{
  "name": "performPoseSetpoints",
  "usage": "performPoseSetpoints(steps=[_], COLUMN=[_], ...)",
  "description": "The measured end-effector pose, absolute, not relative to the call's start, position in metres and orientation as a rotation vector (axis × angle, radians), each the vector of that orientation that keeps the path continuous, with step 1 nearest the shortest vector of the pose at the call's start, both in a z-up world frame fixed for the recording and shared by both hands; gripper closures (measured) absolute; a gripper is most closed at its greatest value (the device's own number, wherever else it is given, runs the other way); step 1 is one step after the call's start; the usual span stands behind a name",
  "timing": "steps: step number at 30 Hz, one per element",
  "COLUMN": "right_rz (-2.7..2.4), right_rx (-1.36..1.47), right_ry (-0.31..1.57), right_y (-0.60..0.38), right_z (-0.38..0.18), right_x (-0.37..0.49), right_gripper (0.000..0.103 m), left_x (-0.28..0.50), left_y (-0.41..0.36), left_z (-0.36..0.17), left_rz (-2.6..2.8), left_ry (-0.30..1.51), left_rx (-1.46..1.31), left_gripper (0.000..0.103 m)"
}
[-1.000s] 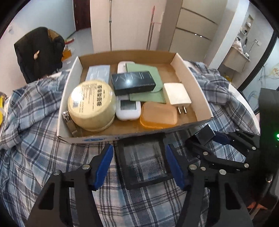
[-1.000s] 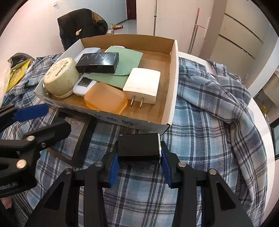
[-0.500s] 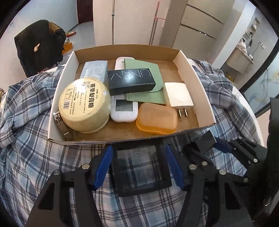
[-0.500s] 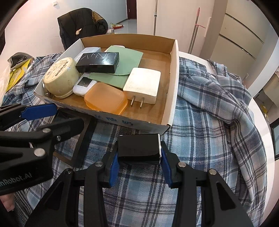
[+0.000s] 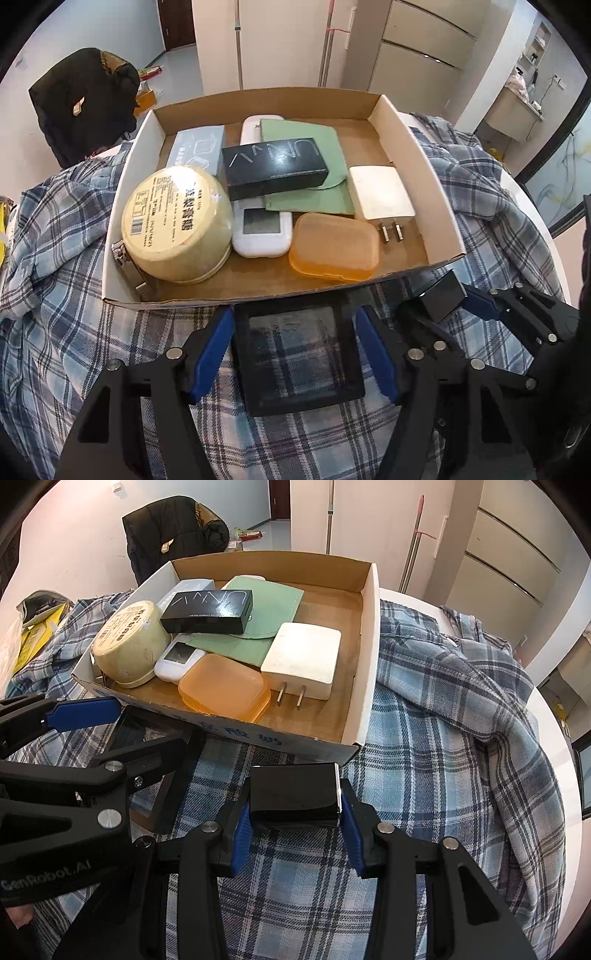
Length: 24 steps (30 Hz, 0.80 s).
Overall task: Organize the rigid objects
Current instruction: 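Lift the black frame with the left gripper while the right holds the charger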
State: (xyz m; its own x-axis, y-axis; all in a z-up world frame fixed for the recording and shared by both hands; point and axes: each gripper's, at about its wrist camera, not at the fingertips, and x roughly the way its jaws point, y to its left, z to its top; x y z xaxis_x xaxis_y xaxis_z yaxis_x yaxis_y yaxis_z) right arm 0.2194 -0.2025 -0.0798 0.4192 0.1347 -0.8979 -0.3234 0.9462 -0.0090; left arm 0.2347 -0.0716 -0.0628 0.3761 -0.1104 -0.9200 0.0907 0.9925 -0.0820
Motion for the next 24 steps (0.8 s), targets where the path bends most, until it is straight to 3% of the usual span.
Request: performPoseSetpoints(steps=[5,24], right_rz=[0.289,0.292], right_rx=[-0.19,-0.195], right_ry=[1.103,1.104], right_y=[-0.202,-0.201], right_z=[-0.08,-0.08], right_x=[0.22,0.22], right_gripper=[0.062,0.062], left_x=[0.235,0.24], left_y=[-0.06,-0.081], left_z=[-0.07,-0.071], left_rz=[-0.171,-0.149], left_ry=[1.225,1.244], left_rx=[-0.143,-0.053], left_gripper=[0.032,0.029])
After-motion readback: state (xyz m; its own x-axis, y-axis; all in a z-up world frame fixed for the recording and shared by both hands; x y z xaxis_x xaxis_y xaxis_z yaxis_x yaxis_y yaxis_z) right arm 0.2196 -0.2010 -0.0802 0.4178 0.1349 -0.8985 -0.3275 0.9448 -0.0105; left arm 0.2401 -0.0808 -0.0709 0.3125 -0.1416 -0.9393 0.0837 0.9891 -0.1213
